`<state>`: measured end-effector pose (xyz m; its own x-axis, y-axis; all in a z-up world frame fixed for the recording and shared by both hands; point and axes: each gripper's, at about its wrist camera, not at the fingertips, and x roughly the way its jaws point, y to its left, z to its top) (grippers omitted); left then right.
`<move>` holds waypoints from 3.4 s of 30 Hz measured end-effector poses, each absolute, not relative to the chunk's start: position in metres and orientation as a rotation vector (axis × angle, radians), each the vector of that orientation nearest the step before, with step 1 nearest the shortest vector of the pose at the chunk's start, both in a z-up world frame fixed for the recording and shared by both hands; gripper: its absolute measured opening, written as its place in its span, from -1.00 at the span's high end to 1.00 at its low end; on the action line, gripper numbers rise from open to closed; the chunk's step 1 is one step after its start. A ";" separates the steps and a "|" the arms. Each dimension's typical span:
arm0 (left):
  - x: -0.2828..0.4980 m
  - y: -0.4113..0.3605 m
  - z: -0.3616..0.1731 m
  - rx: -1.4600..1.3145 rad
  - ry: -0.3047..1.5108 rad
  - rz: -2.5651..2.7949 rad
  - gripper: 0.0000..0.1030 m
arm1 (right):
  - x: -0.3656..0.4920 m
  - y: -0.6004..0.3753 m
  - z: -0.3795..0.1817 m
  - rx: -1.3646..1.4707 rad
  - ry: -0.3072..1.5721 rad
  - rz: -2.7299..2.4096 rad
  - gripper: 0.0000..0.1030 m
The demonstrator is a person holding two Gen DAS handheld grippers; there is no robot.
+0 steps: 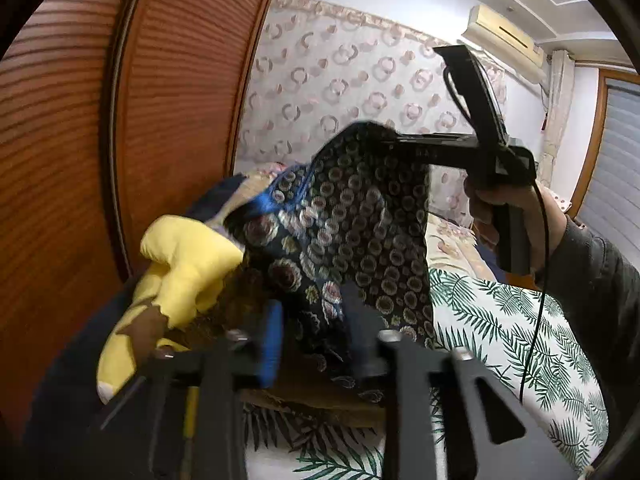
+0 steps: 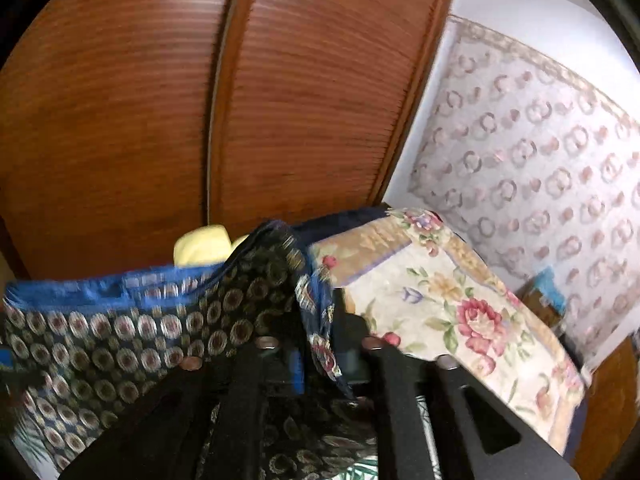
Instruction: Fold small clothes
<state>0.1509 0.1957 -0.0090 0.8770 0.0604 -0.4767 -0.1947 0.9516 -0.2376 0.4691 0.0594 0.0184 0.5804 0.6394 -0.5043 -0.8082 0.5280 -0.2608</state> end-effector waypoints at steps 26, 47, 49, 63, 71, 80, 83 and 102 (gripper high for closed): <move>0.190 0.203 -0.035 -0.222 0.611 0.167 -0.68 | 0.527 0.035 -0.045 -0.322 0.648 0.937 -0.15; 0.156 0.168 0.000 -0.108 0.536 0.192 -0.99 | 0.426 -0.033 -0.038 -0.270 0.532 0.907 -0.15; 0.151 0.160 0.002 -0.106 0.535 0.186 -0.99 | 0.412 -0.045 -0.036 -0.266 0.524 0.903 -0.15; 0.124 0.088 0.010 -0.048 0.539 0.086 -0.99 | 0.288 -0.165 -0.027 -0.187 0.456 0.774 -0.27; 0.107 0.037 0.017 -0.035 0.516 -0.004 -0.99 | 0.203 -0.229 -0.029 -0.142 0.443 0.655 -0.64; 0.089 -0.004 0.029 -0.040 0.490 -0.065 -0.99 | 0.125 -0.284 -0.016 -0.073 0.422 0.477 -0.70; 0.087 -0.011 0.035 -0.038 0.477 -0.069 -0.99 | 0.103 -0.297 -0.007 -0.065 0.389 0.430 -0.70; 0.069 -0.028 0.069 -0.027 0.406 -0.084 -0.99 | 0.057 -0.320 -0.006 0.011 0.306 0.335 -0.70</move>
<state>0.0692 -0.0283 0.0686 0.9152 -0.0867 -0.3936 0.0761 0.9962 -0.0426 0.0573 -0.3195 -0.0057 0.8988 0.3253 -0.2939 -0.3220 0.9448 0.0611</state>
